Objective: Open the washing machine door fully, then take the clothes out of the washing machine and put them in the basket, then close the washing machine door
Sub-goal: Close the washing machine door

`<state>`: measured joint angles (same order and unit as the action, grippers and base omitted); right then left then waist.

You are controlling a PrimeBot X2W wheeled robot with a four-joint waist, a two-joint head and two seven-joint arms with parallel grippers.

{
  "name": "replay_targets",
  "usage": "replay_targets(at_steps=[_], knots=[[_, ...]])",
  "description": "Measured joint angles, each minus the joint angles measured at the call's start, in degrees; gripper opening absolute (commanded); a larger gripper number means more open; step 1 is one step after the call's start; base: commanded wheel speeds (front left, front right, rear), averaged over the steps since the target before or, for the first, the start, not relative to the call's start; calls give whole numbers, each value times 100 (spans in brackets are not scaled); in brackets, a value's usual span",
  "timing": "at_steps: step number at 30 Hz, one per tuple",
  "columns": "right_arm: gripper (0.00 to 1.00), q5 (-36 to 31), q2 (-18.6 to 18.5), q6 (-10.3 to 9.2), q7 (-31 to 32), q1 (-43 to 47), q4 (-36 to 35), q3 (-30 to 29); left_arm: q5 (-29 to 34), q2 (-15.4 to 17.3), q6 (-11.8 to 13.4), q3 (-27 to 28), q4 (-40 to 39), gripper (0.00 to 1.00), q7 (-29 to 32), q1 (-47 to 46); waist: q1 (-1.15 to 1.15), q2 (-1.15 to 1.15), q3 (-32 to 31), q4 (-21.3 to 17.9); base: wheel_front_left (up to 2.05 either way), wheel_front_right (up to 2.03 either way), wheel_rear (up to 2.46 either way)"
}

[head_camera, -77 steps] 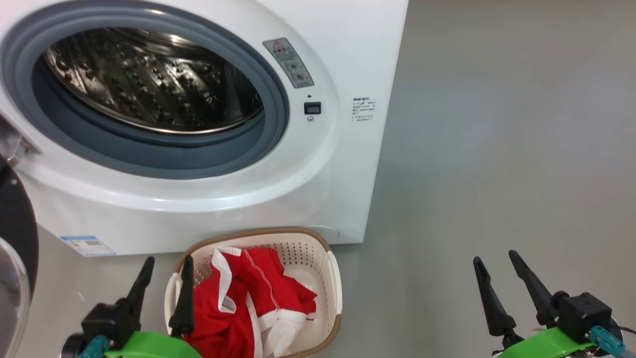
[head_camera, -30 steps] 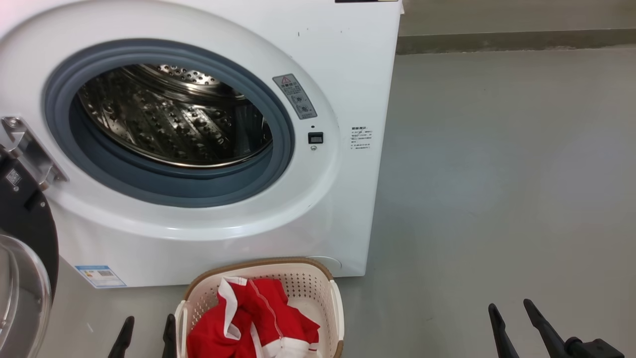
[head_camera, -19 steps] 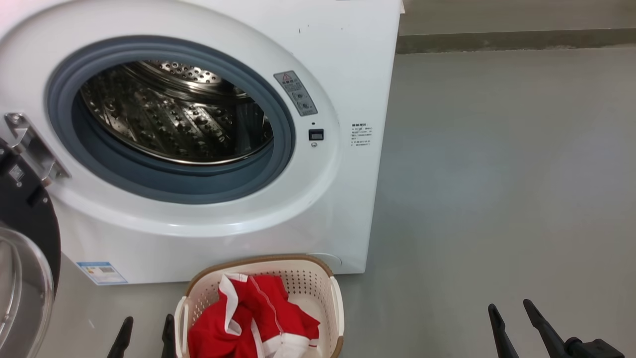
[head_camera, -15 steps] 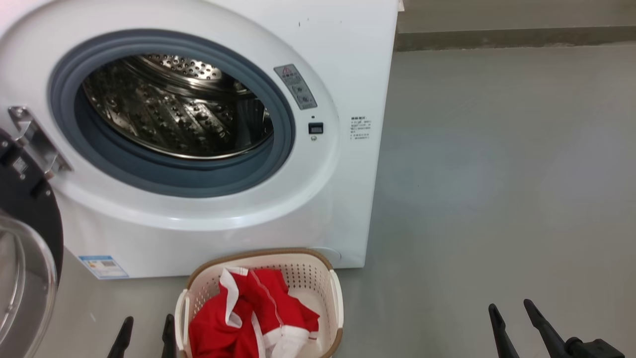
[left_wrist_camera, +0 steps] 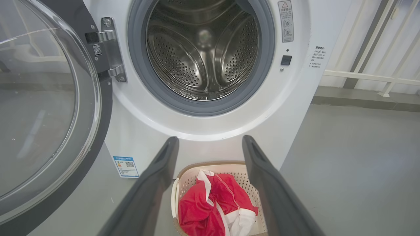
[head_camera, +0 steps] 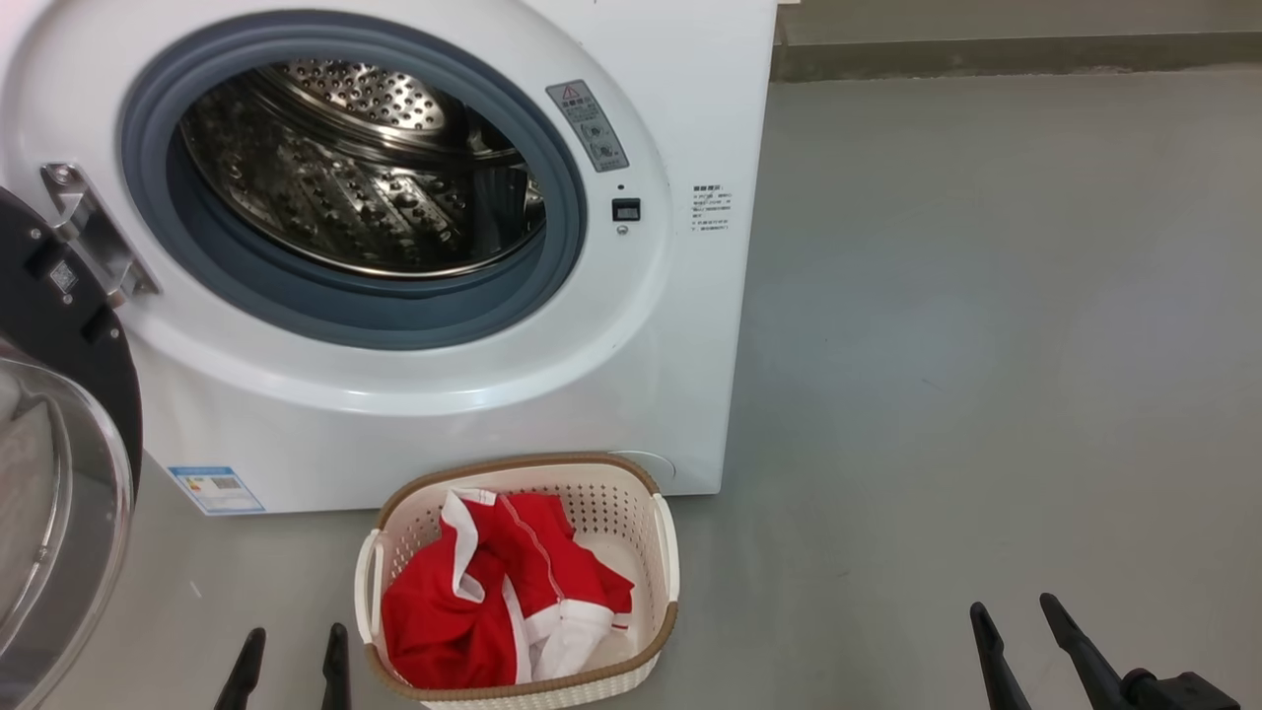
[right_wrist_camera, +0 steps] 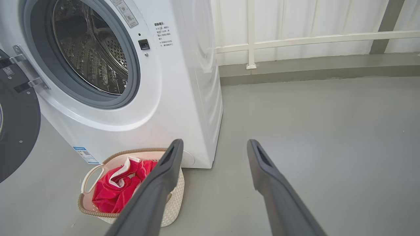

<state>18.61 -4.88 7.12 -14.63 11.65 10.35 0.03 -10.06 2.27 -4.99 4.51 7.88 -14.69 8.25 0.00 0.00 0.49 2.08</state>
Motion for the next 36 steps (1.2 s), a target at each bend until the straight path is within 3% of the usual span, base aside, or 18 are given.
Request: replay_targets(at_steps=[16, 36], knots=[[100, 0, 4, 1, 0, -2, 8, 115, -70, 0, 98, -65, 67, 100, 0, -3, 0, 0, -12, 170, 0, 0, 0], [100, 2, -209, 1, 0, -55, 129, 715, -479, 4, 403, -336, 160, 100, 0, 30, 0, 0, -113, 1316, 0, 0, 0]])
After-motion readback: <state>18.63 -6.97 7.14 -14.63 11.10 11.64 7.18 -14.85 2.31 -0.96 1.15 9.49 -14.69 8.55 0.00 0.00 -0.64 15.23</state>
